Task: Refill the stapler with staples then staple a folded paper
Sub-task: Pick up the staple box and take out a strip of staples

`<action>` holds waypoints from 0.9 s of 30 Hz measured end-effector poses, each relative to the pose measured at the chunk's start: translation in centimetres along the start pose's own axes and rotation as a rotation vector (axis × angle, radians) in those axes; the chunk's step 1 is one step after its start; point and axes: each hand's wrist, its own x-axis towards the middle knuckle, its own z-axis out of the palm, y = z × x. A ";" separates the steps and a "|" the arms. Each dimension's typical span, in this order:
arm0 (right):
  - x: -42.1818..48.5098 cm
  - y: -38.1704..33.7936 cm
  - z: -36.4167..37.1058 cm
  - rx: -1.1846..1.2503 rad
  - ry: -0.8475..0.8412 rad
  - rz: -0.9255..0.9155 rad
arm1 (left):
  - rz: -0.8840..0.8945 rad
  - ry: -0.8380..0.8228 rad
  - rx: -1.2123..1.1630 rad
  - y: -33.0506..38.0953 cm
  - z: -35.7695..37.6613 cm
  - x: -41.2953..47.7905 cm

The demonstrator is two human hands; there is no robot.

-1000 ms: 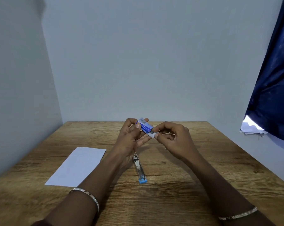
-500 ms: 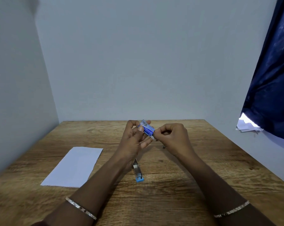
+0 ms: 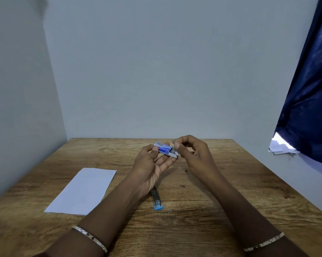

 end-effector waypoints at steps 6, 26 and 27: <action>0.6 -0.3 -0.9 0.280 0.131 0.085 | -0.038 -0.025 -0.055 0.2 0.0 -0.2; 0.2 0.7 -0.9 0.085 -0.097 0.062 | 0.087 -0.081 0.040 0.8 -1.0 0.1; 0.1 0.7 -0.8 0.071 -0.092 0.048 | 0.083 -0.087 0.044 0.8 -0.9 0.0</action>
